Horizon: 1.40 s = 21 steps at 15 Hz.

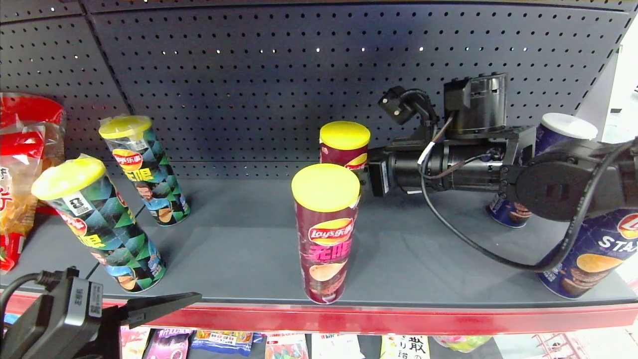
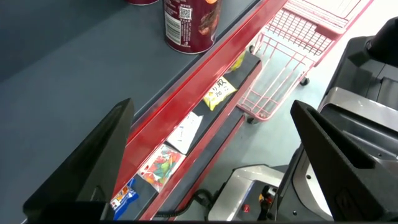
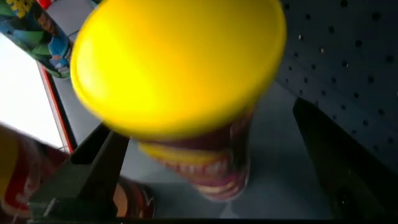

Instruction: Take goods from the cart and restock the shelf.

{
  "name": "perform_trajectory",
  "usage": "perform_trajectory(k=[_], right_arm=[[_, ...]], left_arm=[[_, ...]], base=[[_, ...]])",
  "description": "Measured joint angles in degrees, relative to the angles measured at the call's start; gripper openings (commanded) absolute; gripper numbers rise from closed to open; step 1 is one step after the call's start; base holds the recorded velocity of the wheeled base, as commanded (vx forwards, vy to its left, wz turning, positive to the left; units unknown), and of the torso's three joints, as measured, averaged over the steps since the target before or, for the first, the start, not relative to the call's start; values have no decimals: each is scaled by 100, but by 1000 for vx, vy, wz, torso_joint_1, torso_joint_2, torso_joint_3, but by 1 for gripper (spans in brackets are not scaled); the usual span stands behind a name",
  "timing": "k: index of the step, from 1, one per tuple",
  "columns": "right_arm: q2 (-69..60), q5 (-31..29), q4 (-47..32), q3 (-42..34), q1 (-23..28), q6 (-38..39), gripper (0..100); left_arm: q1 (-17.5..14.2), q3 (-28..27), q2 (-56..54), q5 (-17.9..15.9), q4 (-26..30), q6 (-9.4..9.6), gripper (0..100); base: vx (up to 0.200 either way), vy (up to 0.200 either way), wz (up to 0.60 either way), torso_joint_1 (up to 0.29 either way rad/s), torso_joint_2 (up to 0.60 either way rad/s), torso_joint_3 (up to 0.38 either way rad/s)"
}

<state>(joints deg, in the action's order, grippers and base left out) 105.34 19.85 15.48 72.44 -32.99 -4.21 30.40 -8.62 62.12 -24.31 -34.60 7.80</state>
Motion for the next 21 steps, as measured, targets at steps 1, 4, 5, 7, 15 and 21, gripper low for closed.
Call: perform_trajectory(k=[1,4,5,7,15,21], right_arm=[[-110,-4,0,-157,0,0,100],[-523,-80,4,-629,20,-2,100],[-667,-127,6,-778,35,-2,100],[-1013,-321,6,-1136,99,0,100],[-3028,-808,-33,-3084,110,-4,100],[-5402,-1479,-807,-4502,408,-66,100]], left_arm=[[0,0,0,4,-2,0,100],[-15,33,2,61,0,2,100],[-22,57,2,211,-7,0,100],[-26,110,-27,439,-2,0,100],[-26,138,-1009,1367,1257,183,100],[-108,-63,-3173,2737,3387,357,100]], base=[[0,0,0,0,0,0],[0,0,0,0,0,0],[0,0,0,0,0,0],[0,0,0,0,0,0],[0,0,0,0,0,0],[0,0,0,0,0,0]])
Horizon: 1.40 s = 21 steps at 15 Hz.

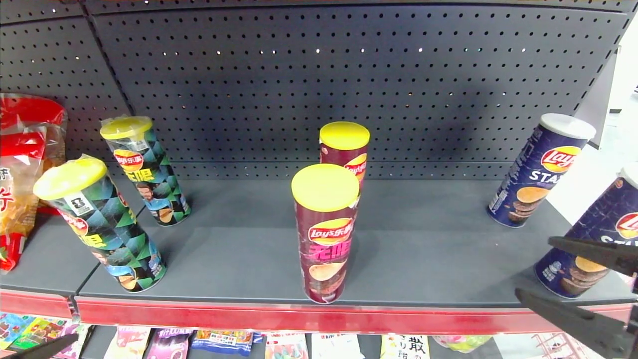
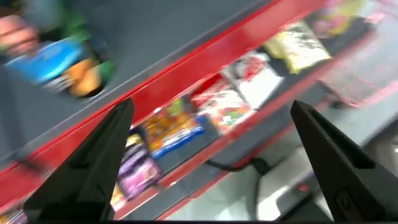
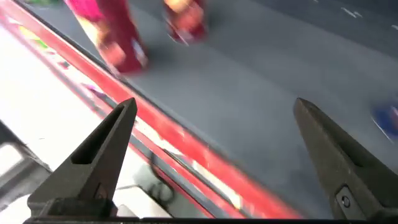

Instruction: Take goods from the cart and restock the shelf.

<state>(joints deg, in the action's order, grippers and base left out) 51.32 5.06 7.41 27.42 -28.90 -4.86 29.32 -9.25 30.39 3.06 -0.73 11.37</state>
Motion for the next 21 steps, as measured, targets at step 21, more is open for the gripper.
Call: perform_trajectory(k=[21], right_arm=[[-2832,-1603,-1918,-545,1218,-312,100]], left_arm=[[-245,-122,-2083,824,1186,157,100]], base=[[0,0,-57,0,0,0]])
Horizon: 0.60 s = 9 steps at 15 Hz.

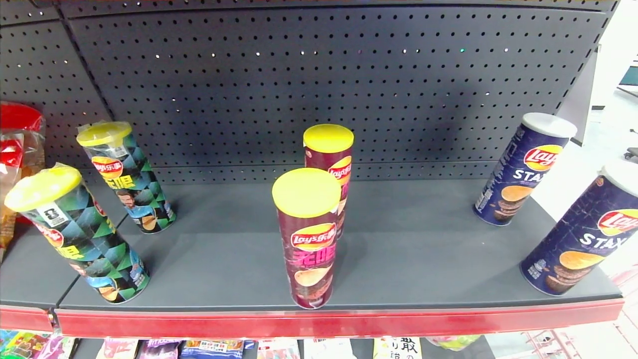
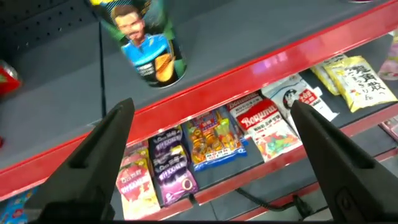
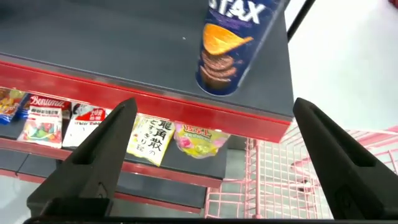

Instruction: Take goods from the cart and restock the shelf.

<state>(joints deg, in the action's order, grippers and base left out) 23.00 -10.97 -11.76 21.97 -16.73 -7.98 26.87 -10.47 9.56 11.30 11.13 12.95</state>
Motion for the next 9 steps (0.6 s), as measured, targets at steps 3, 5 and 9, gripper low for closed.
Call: perform_trajectory(k=[3,5,9], right_arm=[[-43,-2,17,-118,-9,40,100],[-250,13,95,-350,0,99,100],[-1356,312,134,-965,-20,82,100]], left_arm=[[80,0,80,-183,-10,93,100],[260,-7,315,-477,-43,183,100],[405,-280,1530,-1133,-566,185,100]], base=[[0,0,0,0,0,0],[0,0,0,0,0,0],[0,0,0,0,0,0]])
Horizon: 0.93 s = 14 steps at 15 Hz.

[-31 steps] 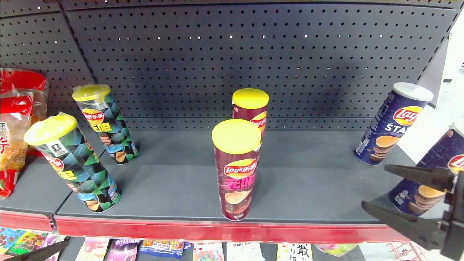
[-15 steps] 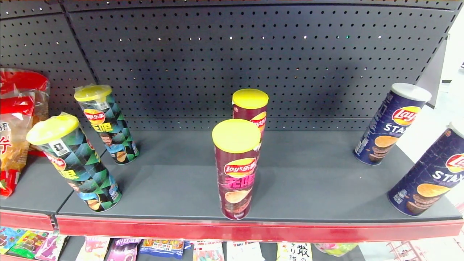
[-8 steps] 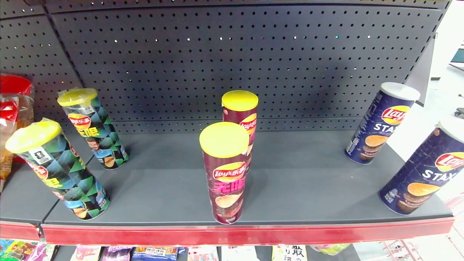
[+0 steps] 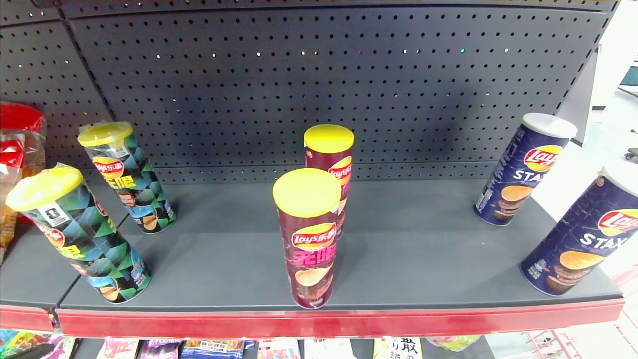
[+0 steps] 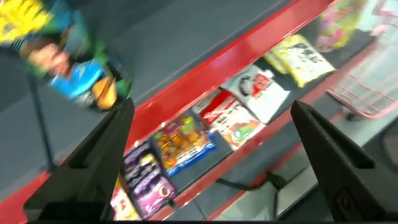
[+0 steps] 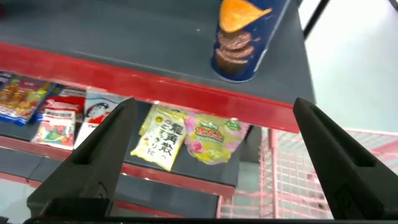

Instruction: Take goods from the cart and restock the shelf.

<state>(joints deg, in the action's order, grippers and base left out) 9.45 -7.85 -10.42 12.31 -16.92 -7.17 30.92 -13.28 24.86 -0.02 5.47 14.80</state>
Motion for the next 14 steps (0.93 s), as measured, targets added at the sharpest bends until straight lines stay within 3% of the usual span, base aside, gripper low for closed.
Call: perform_trajectory(k=[5,9,14], right_arm=[[-830,336,5,-538,-124,-79,100],[-929,550,16,-575,-218,94,100],[-942,550,13,-581,-221,105,100]], left_arm=[[28,-511,2280,-262,-1449,-115,100],[65,-1079,3722,-848,-1918,-74,100],[323,-1580,5149,-961,-2695,-9,100]], base=[[0,0,0,0,0,0],[0,0,0,0,0,0],[0,0,0,0,0,0]])
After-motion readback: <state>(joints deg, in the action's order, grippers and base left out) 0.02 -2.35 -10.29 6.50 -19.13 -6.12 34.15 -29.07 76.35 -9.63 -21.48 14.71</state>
